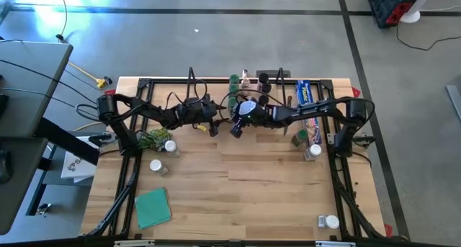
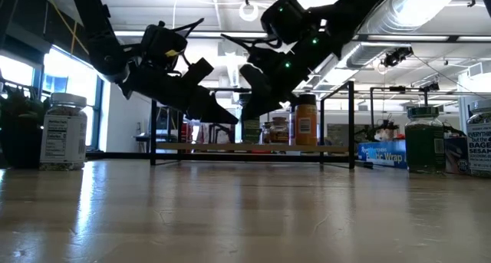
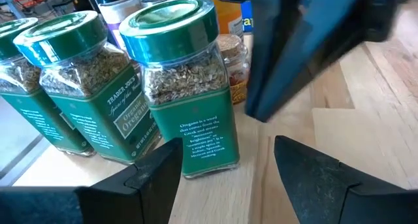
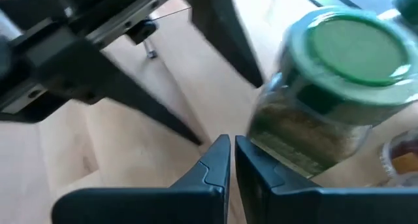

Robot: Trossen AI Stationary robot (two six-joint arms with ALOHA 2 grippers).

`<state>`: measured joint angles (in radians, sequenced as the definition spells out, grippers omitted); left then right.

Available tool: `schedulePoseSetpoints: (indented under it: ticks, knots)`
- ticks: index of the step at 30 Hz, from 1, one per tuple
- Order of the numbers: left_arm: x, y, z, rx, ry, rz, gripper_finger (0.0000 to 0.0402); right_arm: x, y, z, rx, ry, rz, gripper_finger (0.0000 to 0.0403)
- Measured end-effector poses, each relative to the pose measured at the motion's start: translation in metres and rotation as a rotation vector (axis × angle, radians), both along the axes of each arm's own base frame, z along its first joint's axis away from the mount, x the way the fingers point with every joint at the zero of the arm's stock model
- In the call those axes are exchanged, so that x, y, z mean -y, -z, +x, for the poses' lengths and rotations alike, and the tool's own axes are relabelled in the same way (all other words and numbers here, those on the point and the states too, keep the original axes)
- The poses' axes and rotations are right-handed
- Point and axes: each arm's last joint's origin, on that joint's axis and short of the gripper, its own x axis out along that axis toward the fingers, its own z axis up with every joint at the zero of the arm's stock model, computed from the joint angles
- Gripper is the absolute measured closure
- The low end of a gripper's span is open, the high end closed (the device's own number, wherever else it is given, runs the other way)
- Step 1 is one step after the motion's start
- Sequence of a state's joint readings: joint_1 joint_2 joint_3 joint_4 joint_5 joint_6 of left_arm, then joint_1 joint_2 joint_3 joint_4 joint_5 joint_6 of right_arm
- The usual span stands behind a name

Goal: Shelf spices
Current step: Put the green seasoning bottle on the shelf align with the other green seasoning bottle

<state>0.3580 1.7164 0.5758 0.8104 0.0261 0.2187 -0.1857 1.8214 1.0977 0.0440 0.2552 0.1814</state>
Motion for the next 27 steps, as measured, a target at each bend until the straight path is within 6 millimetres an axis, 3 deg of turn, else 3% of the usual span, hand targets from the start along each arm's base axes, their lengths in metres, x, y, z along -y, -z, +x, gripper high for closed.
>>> schedulePoseSetpoints:
  ticks: [13, 27]
  knots:
    - [0.000, 0.000, 0.000, 0.000, 0.000, 0.000, 0.0163, 0.018, -0.004, -0.001, 0.047, 0.030, -0.004, 0.0386]
    - [0.000, 0.000, 0.000, -0.001, -0.002, -0.006, 0.0163, 0.021, -0.010, 0.002, 0.104, 0.036, -0.052, 0.0386]
